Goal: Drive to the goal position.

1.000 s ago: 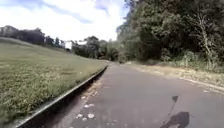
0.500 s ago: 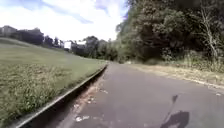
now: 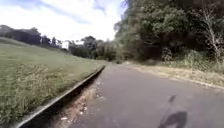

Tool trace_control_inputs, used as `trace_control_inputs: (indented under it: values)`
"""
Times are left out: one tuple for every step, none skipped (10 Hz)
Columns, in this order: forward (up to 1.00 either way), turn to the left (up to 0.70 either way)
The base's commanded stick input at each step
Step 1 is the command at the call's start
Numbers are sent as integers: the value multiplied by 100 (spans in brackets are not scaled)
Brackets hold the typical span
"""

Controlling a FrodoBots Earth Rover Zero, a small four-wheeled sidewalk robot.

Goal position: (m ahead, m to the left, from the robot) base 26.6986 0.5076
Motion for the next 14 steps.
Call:
trace_control_inputs:
  values:
    - [70,-19]
    - [70,0]
    - [70,0]
    - [70,0]
    - [70,0]
    - [70,0]
    - [70,0]
    - [70,0]
    - [70,0]
    - [70,0]
    - [70,0]
    - [70,0]
    - [70,0]
    - [70,1]
